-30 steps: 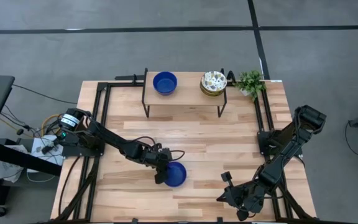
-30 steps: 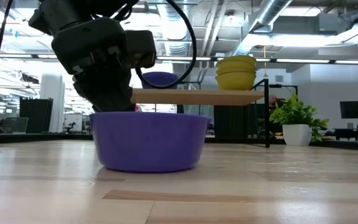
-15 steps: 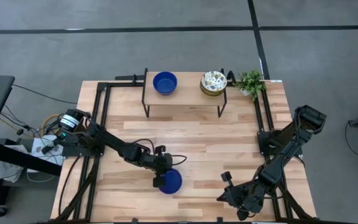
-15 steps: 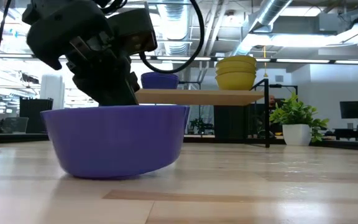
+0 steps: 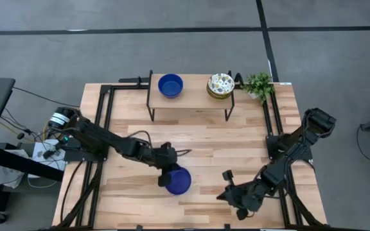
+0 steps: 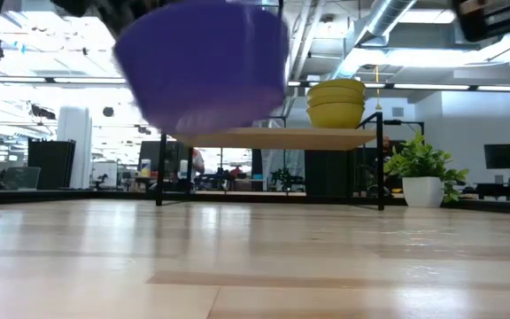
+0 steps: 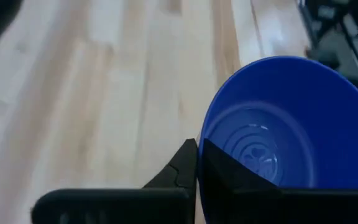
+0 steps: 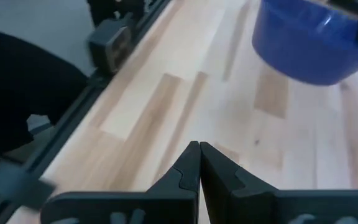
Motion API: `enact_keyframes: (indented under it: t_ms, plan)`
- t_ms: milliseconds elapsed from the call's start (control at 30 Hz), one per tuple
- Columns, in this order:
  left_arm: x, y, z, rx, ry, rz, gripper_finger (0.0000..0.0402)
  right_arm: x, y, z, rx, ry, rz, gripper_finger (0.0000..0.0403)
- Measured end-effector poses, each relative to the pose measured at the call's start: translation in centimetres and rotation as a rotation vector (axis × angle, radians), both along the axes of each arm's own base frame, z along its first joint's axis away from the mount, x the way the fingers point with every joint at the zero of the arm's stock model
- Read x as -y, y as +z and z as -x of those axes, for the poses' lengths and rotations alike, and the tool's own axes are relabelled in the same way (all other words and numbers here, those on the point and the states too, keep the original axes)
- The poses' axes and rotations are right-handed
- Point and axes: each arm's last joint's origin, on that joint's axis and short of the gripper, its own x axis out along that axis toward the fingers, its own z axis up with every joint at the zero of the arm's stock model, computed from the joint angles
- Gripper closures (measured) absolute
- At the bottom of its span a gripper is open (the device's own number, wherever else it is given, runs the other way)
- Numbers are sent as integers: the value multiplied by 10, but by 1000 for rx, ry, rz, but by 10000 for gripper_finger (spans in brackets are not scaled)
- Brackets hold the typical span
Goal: Pick & Place Mini bowls
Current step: Stack the blue bowl on the blue bowl on the shelf
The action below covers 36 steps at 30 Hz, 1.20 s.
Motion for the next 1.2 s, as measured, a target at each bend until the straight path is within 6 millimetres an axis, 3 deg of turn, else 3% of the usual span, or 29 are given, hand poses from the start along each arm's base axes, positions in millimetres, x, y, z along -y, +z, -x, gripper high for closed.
enact_keyframes:
  t_ms: [200, 500, 767, 933, 1200]
  plan:
    - [-23, 36, 14, 138, 118, -20, 393, 17, 3, -20, 42, -42, 20, 402]
    - [-63, 63, 26, 242, 289, -49, 392, 39, 4, -38, 51, -108, 46, 402]
    - [-112, 109, 34, 358, 432, -136, 392, 49, 20, -35, 79, -112, 48, 402]
    - [-152, 131, 40, 292, 556, -195, 394, 55, 32, -28, 85, -114, 44, 402]
    - [-210, 161, 70, 240, 749, -195, 393, 63, 40, -24, 87, -115, 67, 402]
